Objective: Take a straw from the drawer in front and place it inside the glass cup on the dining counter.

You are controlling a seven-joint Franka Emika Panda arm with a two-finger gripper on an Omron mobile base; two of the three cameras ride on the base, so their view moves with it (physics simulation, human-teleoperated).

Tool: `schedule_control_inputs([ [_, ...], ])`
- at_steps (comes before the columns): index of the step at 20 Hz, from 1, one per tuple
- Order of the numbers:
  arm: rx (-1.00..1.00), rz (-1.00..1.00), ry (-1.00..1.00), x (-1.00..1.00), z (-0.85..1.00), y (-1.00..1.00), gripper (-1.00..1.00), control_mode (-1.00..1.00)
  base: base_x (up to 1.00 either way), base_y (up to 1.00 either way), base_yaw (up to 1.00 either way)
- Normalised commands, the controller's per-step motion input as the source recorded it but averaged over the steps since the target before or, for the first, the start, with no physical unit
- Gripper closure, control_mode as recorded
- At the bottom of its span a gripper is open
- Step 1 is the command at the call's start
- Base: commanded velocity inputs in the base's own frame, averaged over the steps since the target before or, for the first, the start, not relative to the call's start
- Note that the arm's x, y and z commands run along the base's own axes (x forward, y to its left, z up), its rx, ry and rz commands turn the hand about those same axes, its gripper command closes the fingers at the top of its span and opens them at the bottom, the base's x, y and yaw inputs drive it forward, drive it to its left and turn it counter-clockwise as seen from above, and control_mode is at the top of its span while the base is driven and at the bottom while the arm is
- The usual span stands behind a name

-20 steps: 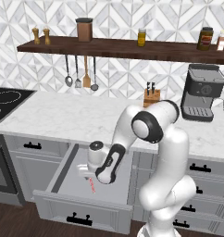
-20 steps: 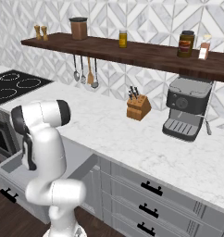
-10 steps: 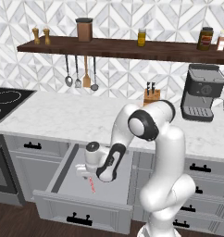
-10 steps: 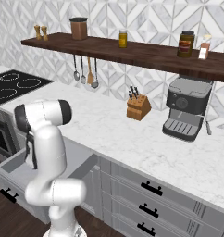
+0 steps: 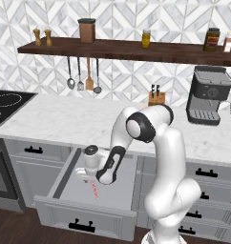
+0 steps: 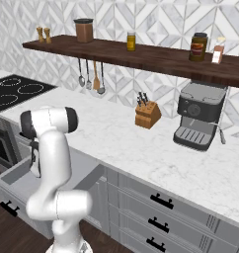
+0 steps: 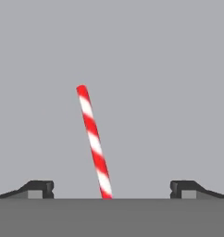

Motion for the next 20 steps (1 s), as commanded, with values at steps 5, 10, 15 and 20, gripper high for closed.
schedule_control_inputs([
  [5, -0.06, 0.00, 0.05, 0.09, -0.33, 0.26, -1.00, -1.00, 0.00, 0.00, 0.00],
  [10, -0.01, 0.00, 0.00, 0.00, -0.47, 0.00, -1.00, -1.00, 0.00, 0.00, 0.00],
  [15, 0.00, 0.00, 0.00, 0.00, -0.66, -0.09, -1.00, -1.00, 0.00, 0.00, 0.00],
  [20, 0.02, 0.00, 0.00, -0.06, -0.90, -0.24, 1.00, -1.00, 0.00, 0.00, 0.00],
])
